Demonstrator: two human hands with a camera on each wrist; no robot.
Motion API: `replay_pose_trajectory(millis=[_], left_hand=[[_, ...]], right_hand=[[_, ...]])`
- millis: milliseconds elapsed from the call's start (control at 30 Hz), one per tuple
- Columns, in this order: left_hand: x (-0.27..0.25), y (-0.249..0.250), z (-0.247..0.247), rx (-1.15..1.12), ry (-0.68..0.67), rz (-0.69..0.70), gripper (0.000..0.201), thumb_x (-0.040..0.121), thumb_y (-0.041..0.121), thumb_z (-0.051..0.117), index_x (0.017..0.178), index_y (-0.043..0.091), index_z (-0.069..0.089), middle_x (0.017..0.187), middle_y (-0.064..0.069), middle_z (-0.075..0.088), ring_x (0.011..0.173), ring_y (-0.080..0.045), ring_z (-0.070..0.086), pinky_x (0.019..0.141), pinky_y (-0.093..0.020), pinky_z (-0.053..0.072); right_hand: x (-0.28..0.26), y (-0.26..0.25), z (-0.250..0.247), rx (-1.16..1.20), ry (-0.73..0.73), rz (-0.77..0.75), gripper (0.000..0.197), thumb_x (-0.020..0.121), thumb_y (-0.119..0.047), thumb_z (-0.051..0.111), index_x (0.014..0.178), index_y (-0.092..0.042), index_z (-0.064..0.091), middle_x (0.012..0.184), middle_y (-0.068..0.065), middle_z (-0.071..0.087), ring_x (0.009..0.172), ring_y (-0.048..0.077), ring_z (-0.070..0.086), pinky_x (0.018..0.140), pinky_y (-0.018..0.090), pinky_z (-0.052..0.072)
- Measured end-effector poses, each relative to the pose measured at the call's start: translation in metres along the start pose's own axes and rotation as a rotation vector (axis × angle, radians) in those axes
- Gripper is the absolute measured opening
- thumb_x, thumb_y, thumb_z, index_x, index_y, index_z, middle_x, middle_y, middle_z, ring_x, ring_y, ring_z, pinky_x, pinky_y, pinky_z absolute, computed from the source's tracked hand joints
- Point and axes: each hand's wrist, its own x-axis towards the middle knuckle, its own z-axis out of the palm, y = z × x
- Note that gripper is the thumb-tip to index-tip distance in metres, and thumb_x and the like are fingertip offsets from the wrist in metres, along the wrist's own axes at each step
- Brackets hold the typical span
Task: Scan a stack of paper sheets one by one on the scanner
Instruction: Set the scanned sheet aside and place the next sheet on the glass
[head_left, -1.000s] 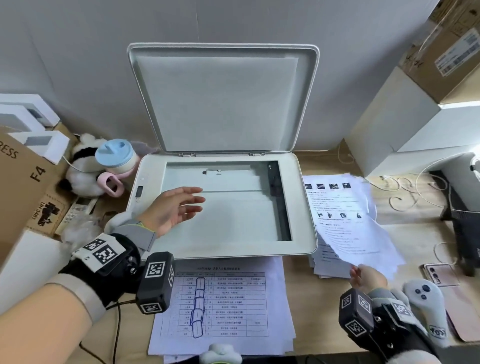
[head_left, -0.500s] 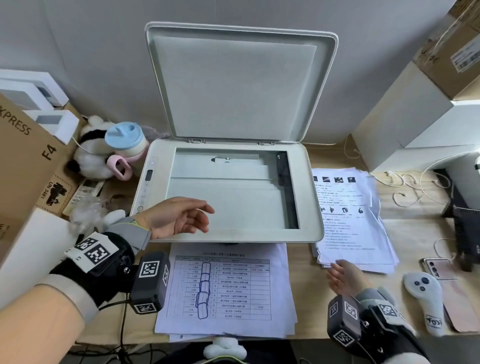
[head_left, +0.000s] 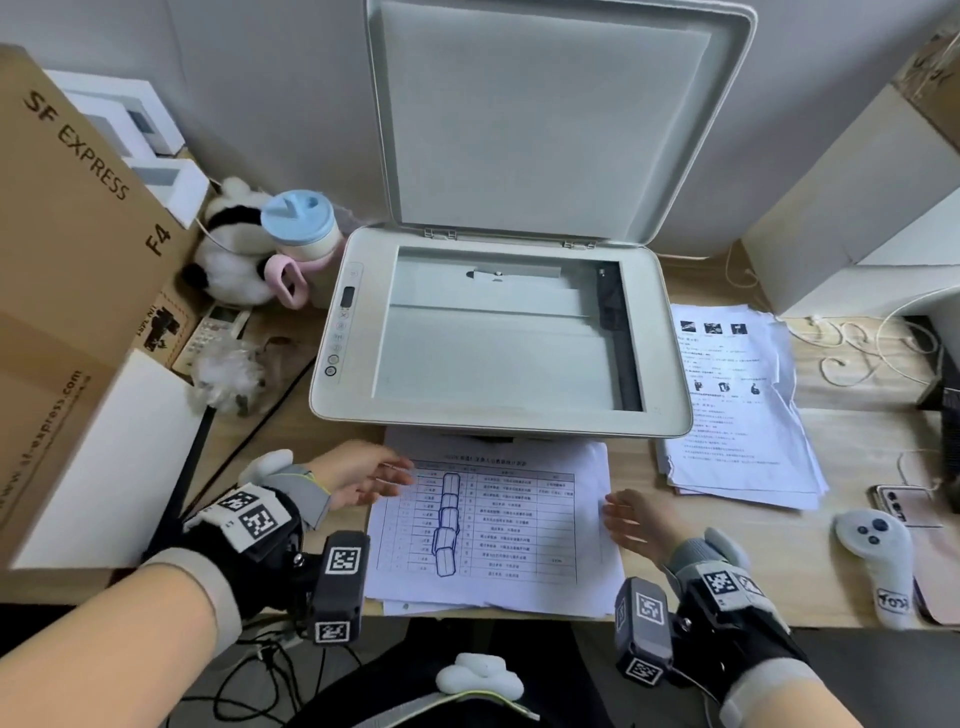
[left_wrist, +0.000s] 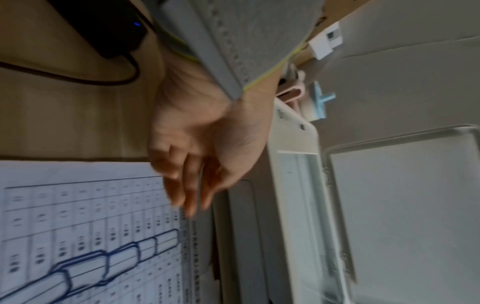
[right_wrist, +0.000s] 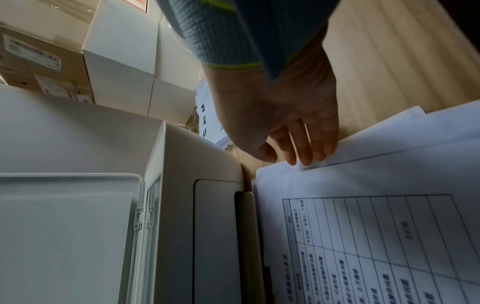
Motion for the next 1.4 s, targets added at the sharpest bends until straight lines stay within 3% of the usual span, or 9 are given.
replay_pose_trajectory(millis=[233, 467, 567, 700, 800, 867, 967, 1133, 1400], left_hand=[[0.025, -0.029, 0.003, -0.119, 0.278, -0.073, 0.025, 0.097, 0.008, 0.040, 0.073, 0.010, 0.049, 0.094, -0.009, 0.052, 0.074, -0.017, 0.049, 0.081, -0.028, 0.037], [0.022, -0.036, 0.003, -0.020, 0.280, -0.072, 0.021, 0.090, 0.005, 0.054, 0.111, 0.006, 0.058, 0.112, -0.012, 0.058, 0.095, -0.020, 0.053, 0.075, -0.028, 0.043], [0.020, -0.037, 0.004, 0.034, 0.198, -0.067, 0.042, 0.084, -0.008, 0.053, 0.122, 0.011, 0.056, 0.123, -0.016, 0.059, 0.099, -0.021, 0.052, 0.072, -0.026, 0.044], [0.012, -0.039, 0.006, 0.040, 0.135, -0.082, 0.056, 0.084, -0.012, 0.050, 0.137, 0.004, 0.042, 0.125, -0.015, 0.054, 0.113, -0.026, 0.051, 0.091, -0.034, 0.043], [0.008, -0.040, 0.006, -0.051, 0.051, -0.072, 0.059, 0.087, -0.011, 0.049, 0.141, -0.001, 0.028, 0.104, -0.015, 0.058, 0.093, -0.025, 0.058, 0.082, -0.037, 0.049], [0.006, -0.036, 0.006, -0.102, -0.028, -0.046, 0.047, 0.088, -0.011, 0.048, 0.134, -0.003, 0.041, 0.104, -0.019, 0.064, 0.091, -0.028, 0.063, 0.084, -0.041, 0.053], [-0.002, -0.022, 0.008, -0.031, -0.126, 0.058, 0.025, 0.090, -0.010, 0.045, 0.103, 0.003, 0.063, 0.097, -0.013, 0.069, 0.088, -0.023, 0.065, 0.089, -0.039, 0.053], [-0.022, 0.011, 0.010, 0.002, -0.280, 0.231, 0.026, 0.088, -0.009, 0.050, 0.110, -0.003, 0.062, 0.105, -0.015, 0.069, 0.087, -0.018, 0.068, 0.078, -0.028, 0.058], [-0.049, 0.077, 0.000, -0.066, -0.163, 0.480, 0.023, 0.090, -0.005, 0.052, 0.102, 0.008, 0.066, 0.099, -0.004, 0.072, 0.077, -0.009, 0.072, 0.065, -0.019, 0.057]], right_hand=[[0.006, -0.002, 0.008, -0.074, 0.018, -0.026, 0.023, 0.097, -0.018, 0.042, 0.079, -0.011, 0.054, 0.085, 0.004, 0.058, 0.079, 0.017, 0.054, 0.084, 0.031, 0.038], [0.005, 0.004, 0.010, -0.137, 0.057, -0.096, 0.012, 0.094, -0.005, 0.049, 0.101, -0.011, 0.055, 0.078, 0.003, 0.055, 0.070, 0.014, 0.051, 0.068, 0.027, 0.041], [0.003, 0.007, 0.007, -0.143, 0.039, -0.096, 0.016, 0.092, 0.003, 0.049, 0.089, -0.011, 0.057, 0.076, 0.005, 0.056, 0.068, 0.015, 0.051, 0.062, 0.024, 0.042], [0.002, 0.013, 0.003, -0.121, 0.017, -0.097, 0.025, 0.091, 0.007, 0.048, 0.075, -0.011, 0.055, 0.072, 0.007, 0.054, 0.063, 0.018, 0.049, 0.060, 0.024, 0.044], [0.001, 0.018, -0.003, -0.087, 0.016, -0.108, 0.026, 0.089, 0.009, 0.046, 0.072, -0.009, 0.054, 0.059, 0.004, 0.057, 0.052, 0.016, 0.051, 0.050, 0.020, 0.048], [-0.002, 0.018, -0.008, -0.038, 0.016, -0.123, 0.023, 0.090, 0.009, 0.046, 0.075, -0.006, 0.055, 0.059, 0.005, 0.060, 0.050, 0.016, 0.055, 0.045, 0.019, 0.050], [-0.011, 0.014, -0.016, 0.007, 0.033, -0.161, 0.020, 0.092, 0.006, 0.045, 0.081, -0.005, 0.057, 0.070, 0.009, 0.057, 0.063, 0.021, 0.052, 0.055, 0.025, 0.049], [-0.024, -0.003, -0.039, 0.048, 0.058, -0.248, 0.018, 0.090, 0.005, 0.042, 0.085, -0.002, 0.057, 0.075, 0.012, 0.055, 0.067, 0.022, 0.049, 0.063, 0.028, 0.044], [-0.067, -0.074, -0.066, -0.031, -0.042, -0.521, 0.017, 0.092, -0.001, 0.050, 0.082, -0.003, 0.064, 0.064, 0.003, 0.066, 0.052, 0.010, 0.062, 0.052, 0.019, 0.053]])
